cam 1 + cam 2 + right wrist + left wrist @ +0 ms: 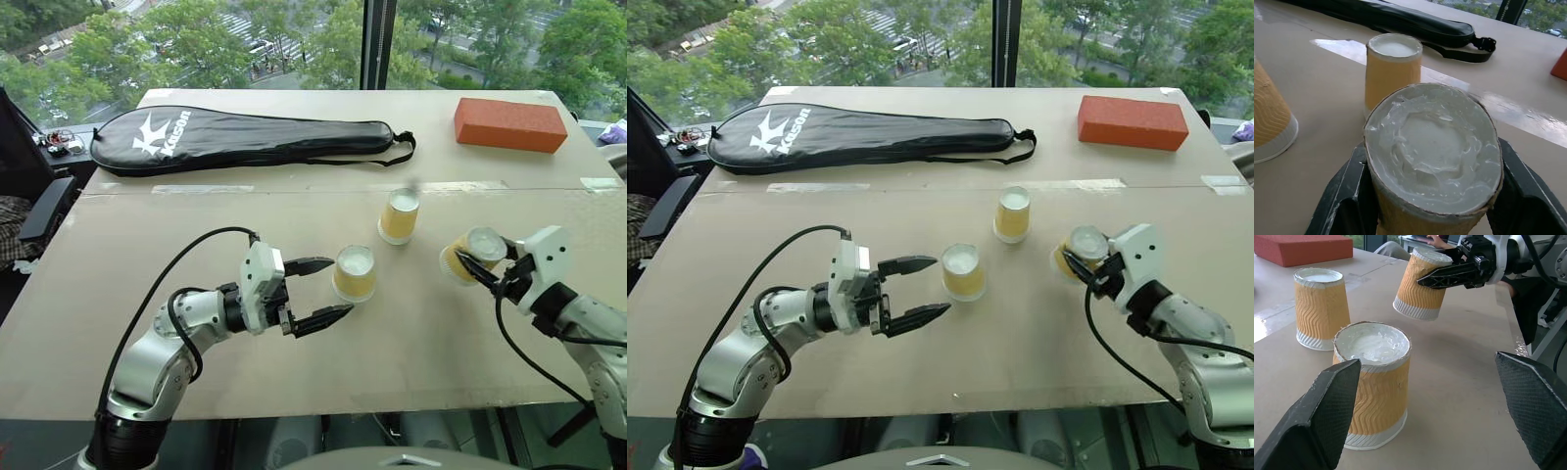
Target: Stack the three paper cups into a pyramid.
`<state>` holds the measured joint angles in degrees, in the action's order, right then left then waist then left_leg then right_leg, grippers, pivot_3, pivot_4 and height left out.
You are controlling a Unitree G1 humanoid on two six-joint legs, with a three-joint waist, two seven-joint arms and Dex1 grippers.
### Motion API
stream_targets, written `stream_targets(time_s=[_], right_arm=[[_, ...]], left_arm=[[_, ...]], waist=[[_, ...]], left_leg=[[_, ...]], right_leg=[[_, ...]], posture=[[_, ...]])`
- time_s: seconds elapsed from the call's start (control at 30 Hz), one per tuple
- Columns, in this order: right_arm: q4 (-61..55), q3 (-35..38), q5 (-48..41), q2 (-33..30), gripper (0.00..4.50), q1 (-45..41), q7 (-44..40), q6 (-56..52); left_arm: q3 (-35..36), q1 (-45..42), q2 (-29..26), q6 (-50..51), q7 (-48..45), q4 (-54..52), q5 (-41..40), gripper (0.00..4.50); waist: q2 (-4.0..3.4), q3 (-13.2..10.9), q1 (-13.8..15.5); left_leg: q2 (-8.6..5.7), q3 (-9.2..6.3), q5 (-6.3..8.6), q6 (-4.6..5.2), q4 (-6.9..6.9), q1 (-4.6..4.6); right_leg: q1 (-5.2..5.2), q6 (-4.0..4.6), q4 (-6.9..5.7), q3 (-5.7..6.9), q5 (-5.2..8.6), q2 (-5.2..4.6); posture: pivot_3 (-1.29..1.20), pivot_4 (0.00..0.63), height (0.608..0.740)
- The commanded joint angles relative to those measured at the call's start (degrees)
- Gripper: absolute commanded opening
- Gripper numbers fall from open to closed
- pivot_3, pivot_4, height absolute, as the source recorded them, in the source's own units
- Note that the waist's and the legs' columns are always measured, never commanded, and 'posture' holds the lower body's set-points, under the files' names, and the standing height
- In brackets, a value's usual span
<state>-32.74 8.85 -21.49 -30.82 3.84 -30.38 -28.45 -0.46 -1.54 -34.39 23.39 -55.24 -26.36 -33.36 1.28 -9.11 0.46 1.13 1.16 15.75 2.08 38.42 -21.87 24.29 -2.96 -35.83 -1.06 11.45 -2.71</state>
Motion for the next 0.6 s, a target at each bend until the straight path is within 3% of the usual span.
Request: stream_targets(time_s=[0.03, 0.27, 0.6], right_arm=[[-2.8, -1.4, 0.6, -0.6, 1.98, -1.3, -0.6, 2.0], [-2.4, -4.4, 1.7, -1.3, 1.98, -2.2, -2.6, 3.5], [1.8, -8.0, 4.3, -2.4, 1.98, -5.9, -5.4, 5.4]], left_arm=[[2.3, 1.3, -0.2, -0.8, 0.4, -1.2, -1.4, 4.5], [6.0, 8.5, -1.9, -3.8, 0.3, -2.5, 0.1, 4.5], [11.5, 16.4, -4.0, -5.2, -5.1, -4.1, -4.8, 4.5]], waist=[[0.0, 0.0, 0.0], [-0.01, 0.0, -0.2], [0.0, 0.0, -0.1]], left_leg=[[0.02, 0.0, 0.0, 0.0, 0.0, 0.0], [0.08, 0.01, 0.0, 0.0, -0.02, -0.02], [0.1, 0.02, 0.0, 0.0, -0.01, -0.07]], right_leg=[[0.0, 0.0, 0.0, 0.0, 0.0, 0.0], [0.06, 0.01, 0.0, 0.0, 0.0, 0.0], [0.1, 0.01, 0.01, 0.03, 0.01, -0.05]], posture=[[0.0, 0.15, 0.74], [0.0, 0.15, 0.74], [0.0, 0.15, 0.74]])
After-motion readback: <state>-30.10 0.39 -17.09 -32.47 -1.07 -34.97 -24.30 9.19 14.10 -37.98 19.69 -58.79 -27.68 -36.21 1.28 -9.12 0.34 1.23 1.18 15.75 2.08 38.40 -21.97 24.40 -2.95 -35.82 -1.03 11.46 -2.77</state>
